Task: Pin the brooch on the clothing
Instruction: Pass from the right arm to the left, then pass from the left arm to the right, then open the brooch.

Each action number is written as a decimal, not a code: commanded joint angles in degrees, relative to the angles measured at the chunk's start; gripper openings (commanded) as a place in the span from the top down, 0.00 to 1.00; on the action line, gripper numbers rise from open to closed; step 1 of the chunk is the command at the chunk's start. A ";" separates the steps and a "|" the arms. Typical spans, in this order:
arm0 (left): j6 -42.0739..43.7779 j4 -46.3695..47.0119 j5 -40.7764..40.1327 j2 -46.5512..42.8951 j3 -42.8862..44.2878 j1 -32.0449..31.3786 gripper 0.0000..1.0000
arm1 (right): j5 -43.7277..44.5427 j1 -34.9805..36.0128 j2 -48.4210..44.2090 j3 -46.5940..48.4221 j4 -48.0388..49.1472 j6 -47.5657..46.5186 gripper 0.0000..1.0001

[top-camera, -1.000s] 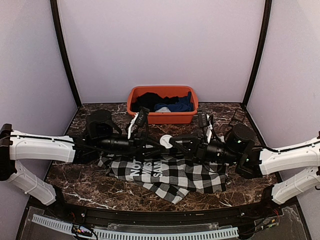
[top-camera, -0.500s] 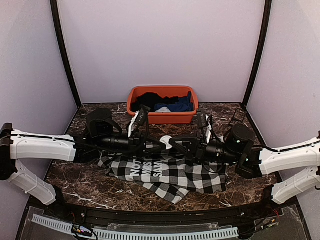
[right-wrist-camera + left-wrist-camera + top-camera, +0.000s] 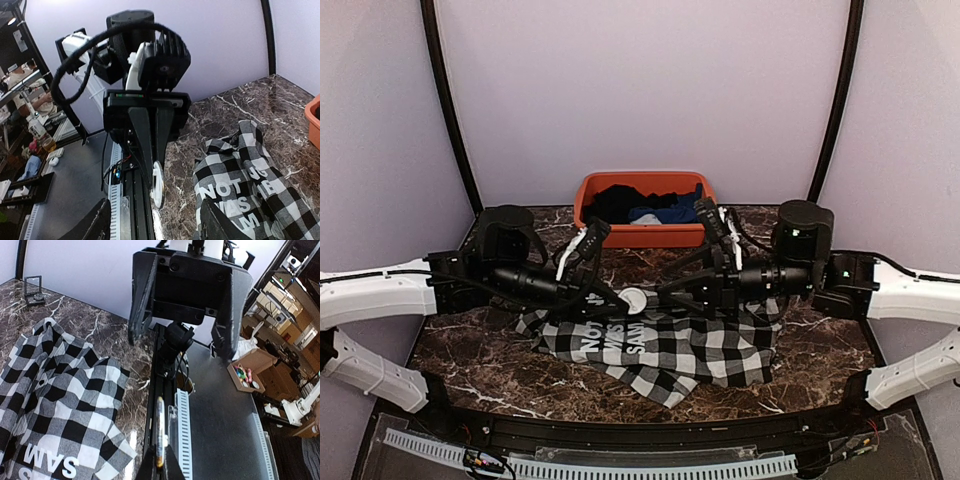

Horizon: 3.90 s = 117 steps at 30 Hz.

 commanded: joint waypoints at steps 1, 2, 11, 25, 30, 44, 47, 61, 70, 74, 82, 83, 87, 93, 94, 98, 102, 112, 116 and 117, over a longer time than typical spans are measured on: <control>7.83 -15.27 3.78 -1.16 3.32 0.00 0.99 | -8.49 -0.33 5.45 5.04 -15.08 -8.63 0.42; 8.26 -17.20 4.35 -0.55 4.12 -0.04 0.99 | -10.20 -0.28 7.72 6.18 -16.60 -9.02 0.43; 12.81 -25.18 6.17 2.66 7.90 -0.37 0.99 | -18.70 -0.25 15.62 12.12 -18.64 -9.35 0.52; 14.59 -26.96 6.51 3.88 8.55 -1.26 0.99 | -20.38 -0.22 19.62 14.05 -17.66 -8.47 0.65; 14.33 -26.28 6.41 3.98 8.48 -1.46 0.99 | -20.39 -0.21 20.85 14.39 -17.10 -8.12 0.71; 14.39 -25.88 6.67 4.51 7.83 -2.05 0.99 | -21.39 0.02 21.03 15.00 -16.77 -7.88 0.81; 14.39 -25.77 6.66 4.50 7.66 -2.19 0.99 | -21.67 0.07 20.75 14.85 -16.20 -7.77 0.81; 14.01 -24.88 6.41 4.30 7.36 -2.48 0.99 | -22.13 0.48 20.92 14.85 -15.09 -7.53 1.00; 11.36 -19.49 1.13 -1.41 3.97 -2.09 0.39 | -15.16 0.30 15.78 10.74 -12.42 -7.34 1.00; 6.36 -10.02 -4.15 -5.08 -0.06 -1.31 0.21 | -8.42 0.12 10.50 4.76 -2.41 -3.23 1.00; -5.83 12.89 -9.21 -1.66 -6.29 -0.97 0.12 | 9.20 1.40 1.96 -9.97 20.02 5.08 1.00; -7.41 14.26 -9.31 -0.35 -6.54 -0.95 0.12 | 10.88 1.74 1.37 -11.87 22.62 5.90 1.00; -10.77 21.39 -8.20 4.06 -5.55 -0.99 0.13 | 18.97 4.43 0.15 -16.63 28.36 6.33 1.00; -13.47 26.49 -4.44 11.11 -2.02 -0.96 0.23 | 27.68 7.77 -1.23 -21.29 35.29 5.62 1.00; -14.28 28.04 -3.93 12.03 -1.94 -0.96 0.24 | 28.93 8.05 -1.76 -22.02 36.49 5.82 1.00; -17.49 33.91 -2.60 14.20 -2.70 -0.66 0.33 | 29.97 8.47 -2.27 -23.43 37.80 5.88 1.00; -21.26 40.43 -0.91 15.61 -3.47 -0.20 0.44 | 30.69 8.60 -2.37 -24.09 37.59 5.58 1.00; -26.25 46.78 0.95 19.41 -2.40 0.07 0.65 | 31.49 8.69 -2.13 -25.26 38.88 4.96 1.00; -27.47 47.66 1.24 20.85 -2.02 0.07 0.66 | 31.45 8.78 -2.45 -25.66 39.39 4.54 1.00; -27.80 47.65 1.23 21.19 -1.96 0.09 0.62 | 31.42 8.76 -2.64 -25.82 39.76 4.32 1.00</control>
